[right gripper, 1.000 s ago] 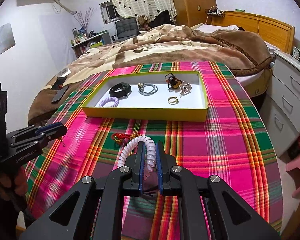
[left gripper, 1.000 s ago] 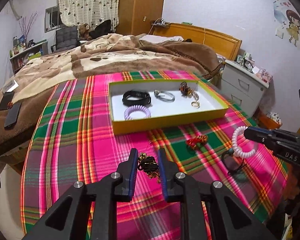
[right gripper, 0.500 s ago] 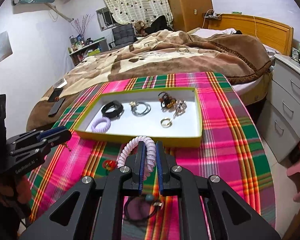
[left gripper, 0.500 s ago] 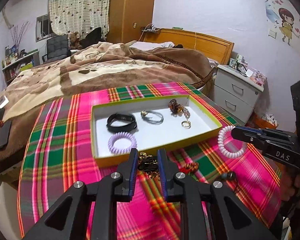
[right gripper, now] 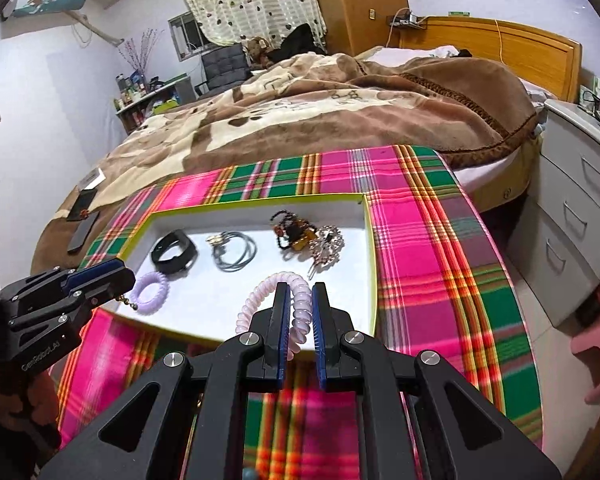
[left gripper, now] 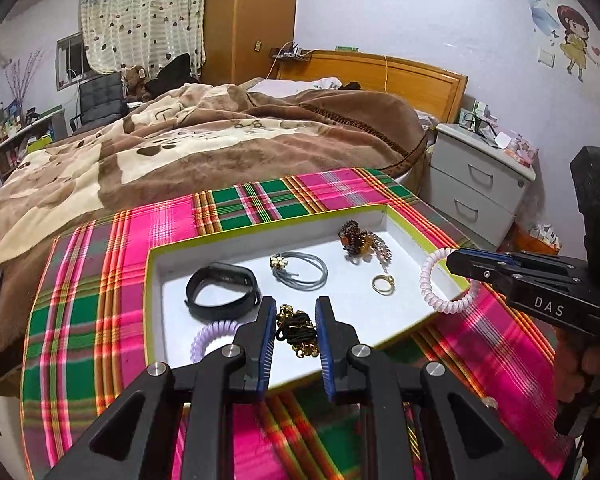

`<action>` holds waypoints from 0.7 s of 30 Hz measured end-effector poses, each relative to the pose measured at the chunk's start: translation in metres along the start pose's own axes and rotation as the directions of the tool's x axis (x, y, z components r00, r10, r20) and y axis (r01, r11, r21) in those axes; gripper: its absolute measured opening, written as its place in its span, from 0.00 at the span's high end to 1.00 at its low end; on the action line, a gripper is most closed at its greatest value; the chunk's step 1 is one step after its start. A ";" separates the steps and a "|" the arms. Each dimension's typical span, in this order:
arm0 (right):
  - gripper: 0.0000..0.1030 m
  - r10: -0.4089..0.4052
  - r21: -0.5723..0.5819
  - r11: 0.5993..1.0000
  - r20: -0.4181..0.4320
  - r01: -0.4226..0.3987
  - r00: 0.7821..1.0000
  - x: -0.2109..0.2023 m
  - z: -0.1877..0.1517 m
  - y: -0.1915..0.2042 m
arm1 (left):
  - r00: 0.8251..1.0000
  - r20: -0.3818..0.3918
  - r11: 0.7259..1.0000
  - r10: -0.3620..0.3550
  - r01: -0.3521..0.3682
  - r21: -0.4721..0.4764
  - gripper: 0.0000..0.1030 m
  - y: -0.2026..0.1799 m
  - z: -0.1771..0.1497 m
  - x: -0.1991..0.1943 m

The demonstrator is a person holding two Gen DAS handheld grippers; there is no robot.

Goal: Organize jewelry
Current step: 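Carry the brooch with the left tool while the right tool carries the pearl bracelet into the box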

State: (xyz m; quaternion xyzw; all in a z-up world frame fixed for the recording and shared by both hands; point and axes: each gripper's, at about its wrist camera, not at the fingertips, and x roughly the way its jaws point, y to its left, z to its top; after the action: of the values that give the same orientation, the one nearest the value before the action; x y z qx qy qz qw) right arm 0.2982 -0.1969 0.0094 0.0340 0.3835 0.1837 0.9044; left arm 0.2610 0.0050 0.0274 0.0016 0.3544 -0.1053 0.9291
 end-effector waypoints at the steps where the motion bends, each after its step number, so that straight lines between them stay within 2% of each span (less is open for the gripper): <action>1: 0.89 -0.003 -0.001 1.000 -0.004 0.003 1.000 0.004 0.001 -0.001 | 1.000 -0.005 1.000 0.000 0.000 0.001 0.81 0.000 0.002 0.005; 11: 0.89 -0.052 -0.007 0.999 -0.066 0.051 0.996 0.040 0.003 -0.007 | 0.998 -0.069 1.000 0.006 -0.006 0.006 0.81 0.002 0.005 0.047; 21: 0.89 -0.096 -0.032 0.995 -0.099 0.094 0.990 0.056 0.002 -0.008 | 0.993 -0.114 1.000 0.016 -0.016 0.004 0.81 0.005 0.003 0.068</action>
State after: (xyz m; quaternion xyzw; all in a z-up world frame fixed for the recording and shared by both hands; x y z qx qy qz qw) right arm 0.3379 -0.1838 -0.0284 -0.0057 0.4274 0.1470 0.8920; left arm 0.3134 -0.0038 -0.0150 0.0120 0.4069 -0.0982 0.9081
